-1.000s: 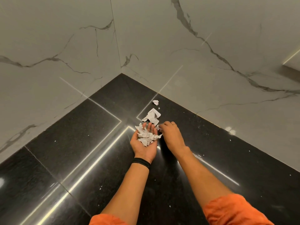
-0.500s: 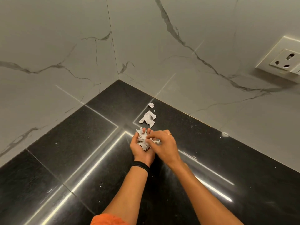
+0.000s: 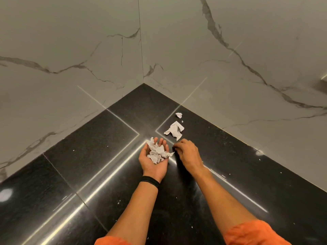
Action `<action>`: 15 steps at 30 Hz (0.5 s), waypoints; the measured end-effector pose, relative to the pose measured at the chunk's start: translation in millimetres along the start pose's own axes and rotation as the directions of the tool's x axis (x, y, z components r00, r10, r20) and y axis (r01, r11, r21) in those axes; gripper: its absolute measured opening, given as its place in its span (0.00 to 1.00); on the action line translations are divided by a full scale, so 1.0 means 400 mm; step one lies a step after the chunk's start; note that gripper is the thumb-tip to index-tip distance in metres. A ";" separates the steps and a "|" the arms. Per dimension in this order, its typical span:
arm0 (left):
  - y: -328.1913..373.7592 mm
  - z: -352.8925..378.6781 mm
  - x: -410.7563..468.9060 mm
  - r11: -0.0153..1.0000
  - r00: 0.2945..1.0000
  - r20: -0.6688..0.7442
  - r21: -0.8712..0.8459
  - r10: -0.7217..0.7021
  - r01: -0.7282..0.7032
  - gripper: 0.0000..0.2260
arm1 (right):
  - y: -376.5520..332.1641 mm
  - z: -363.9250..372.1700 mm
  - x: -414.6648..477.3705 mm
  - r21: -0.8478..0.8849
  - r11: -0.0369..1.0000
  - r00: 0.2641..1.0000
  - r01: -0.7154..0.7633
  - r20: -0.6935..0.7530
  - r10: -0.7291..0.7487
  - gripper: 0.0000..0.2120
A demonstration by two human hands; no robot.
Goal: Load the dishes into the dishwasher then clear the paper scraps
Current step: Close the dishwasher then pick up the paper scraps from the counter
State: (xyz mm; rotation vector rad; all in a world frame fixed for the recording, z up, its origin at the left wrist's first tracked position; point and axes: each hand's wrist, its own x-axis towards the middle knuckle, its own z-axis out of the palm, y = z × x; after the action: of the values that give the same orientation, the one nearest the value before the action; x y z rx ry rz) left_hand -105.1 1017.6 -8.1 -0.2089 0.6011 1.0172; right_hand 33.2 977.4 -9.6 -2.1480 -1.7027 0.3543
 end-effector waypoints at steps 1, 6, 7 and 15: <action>-0.003 0.001 0.004 1.000 1.000 -0.001 0.011 -0.007 0.007 0.18 | -0.001 0.000 -0.004 0.051 0.998 0.999 -0.038 -0.028 0.039 0.09; -0.029 0.003 -0.001 0.997 0.998 0.027 0.063 -0.056 0.054 0.20 | -0.063 -0.086 -0.016 0.550 0.823 0.943 -0.140 -0.179 0.280 0.05; -0.033 0.001 -0.003 0.995 0.996 0.045 0.065 -0.074 0.071 0.20 | -0.085 -0.109 -0.020 0.576 0.810 0.959 -0.105 -0.157 0.236 0.05; -0.025 0.024 -0.017 0.996 0.993 0.074 0.006 -0.092 0.092 0.18 | -0.087 -0.107 0.032 0.542 0.833 0.947 -0.111 -0.197 0.254 0.05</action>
State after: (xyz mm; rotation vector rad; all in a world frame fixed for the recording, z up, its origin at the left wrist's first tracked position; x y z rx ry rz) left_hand -95.7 1011.7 2.4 -0.1943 0.5208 0.9308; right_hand 23.6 991.2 44.7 -1.8452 -1.0891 0.4984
